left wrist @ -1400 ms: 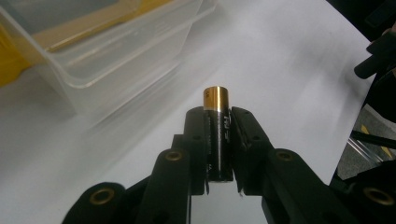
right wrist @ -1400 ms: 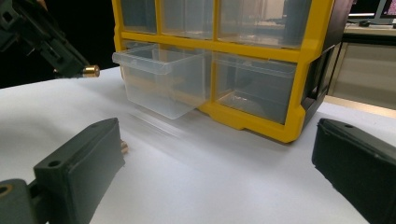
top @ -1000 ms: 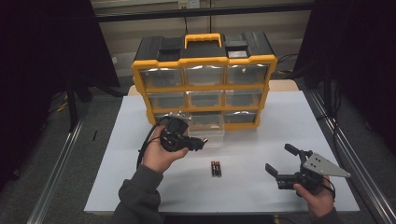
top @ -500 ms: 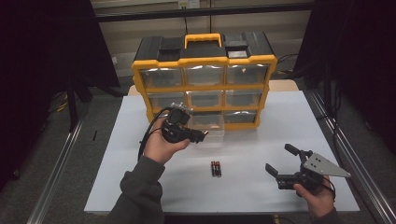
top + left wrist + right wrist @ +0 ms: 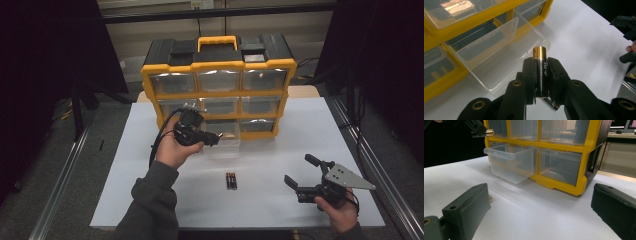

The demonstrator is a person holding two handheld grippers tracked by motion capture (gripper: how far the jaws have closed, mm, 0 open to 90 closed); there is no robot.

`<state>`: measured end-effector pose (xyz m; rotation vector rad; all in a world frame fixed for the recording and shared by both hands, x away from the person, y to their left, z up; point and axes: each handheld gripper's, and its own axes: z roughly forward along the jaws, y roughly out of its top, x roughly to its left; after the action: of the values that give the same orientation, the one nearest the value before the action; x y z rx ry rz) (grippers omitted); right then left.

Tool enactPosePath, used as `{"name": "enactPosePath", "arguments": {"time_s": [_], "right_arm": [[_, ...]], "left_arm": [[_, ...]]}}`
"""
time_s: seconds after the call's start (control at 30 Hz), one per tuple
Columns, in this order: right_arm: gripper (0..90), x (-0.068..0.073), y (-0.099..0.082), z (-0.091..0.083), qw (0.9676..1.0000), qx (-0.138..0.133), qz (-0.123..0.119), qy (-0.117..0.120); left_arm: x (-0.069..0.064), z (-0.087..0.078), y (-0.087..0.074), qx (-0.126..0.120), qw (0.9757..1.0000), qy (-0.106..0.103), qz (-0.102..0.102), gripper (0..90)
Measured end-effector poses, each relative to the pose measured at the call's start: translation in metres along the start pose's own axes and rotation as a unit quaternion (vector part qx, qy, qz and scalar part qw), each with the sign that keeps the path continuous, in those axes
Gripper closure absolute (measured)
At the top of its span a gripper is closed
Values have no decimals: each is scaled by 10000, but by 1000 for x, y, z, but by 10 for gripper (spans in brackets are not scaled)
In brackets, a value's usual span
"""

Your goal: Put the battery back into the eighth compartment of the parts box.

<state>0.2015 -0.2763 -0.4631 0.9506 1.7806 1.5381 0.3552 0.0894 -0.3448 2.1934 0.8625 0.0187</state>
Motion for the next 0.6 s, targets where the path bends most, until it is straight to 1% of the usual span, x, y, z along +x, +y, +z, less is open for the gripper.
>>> {"name": "enactPosePath", "arguments": {"time_s": [0.03,0.1,0.13,0.17,0.2,0.23,0.27,0.3,0.37,0.4,0.43,0.5,0.53,0.57,0.6], "right_arm": [[14,0,0,0,10000,0,0,-7],[14,0,0,0,10000,2,18,-9],[14,0,0,0,10000,-2,19,-9],[14,0,0,0,10000,-5,17,-7],[14,0,0,0,10000,-3,17,-7],[14,0,0,0,10000,-3,22,-10],[14,0,0,0,10000,-4,13,-8],[14,0,0,0,10000,-11,19,-10],[14,0,0,0,10000,-10,14,-7],[14,0,0,0,10000,-22,26,10],[14,0,0,0,10000,-25,17,11],[14,0,0,0,10000,-22,19,15],[14,0,0,0,10000,-25,18,16],[14,0,0,0,10000,-22,28,12],[14,0,0,0,10000,-23,32,19]], "left_arm": [[0,0,0,0,10000,0,0,775],[2,3,1,-11,9999,105,-12,775],[3,3,2,4,10000,97,1,774],[4,4,2,-20,9999,127,-54,775],[7,4,3,55,9999,101,33,775],[7,6,3,-10,9999,162,-57,774],[9,6,4,-17,9999,142,-59,774],[9,8,4,-53,9997,193,-104,774],[13,9,5,11,9998,180,-4,774],[14,11,5,4,9998,209,-43,774],[15,13,5,42,9996,281,18,774],[17,17,6,71,9994,343,13,774],[17,18,6,78,9991,423,23,774],[18,21,6,55,9990,433,32,774],[18,22,6,85,9987,497,51,774]]}}
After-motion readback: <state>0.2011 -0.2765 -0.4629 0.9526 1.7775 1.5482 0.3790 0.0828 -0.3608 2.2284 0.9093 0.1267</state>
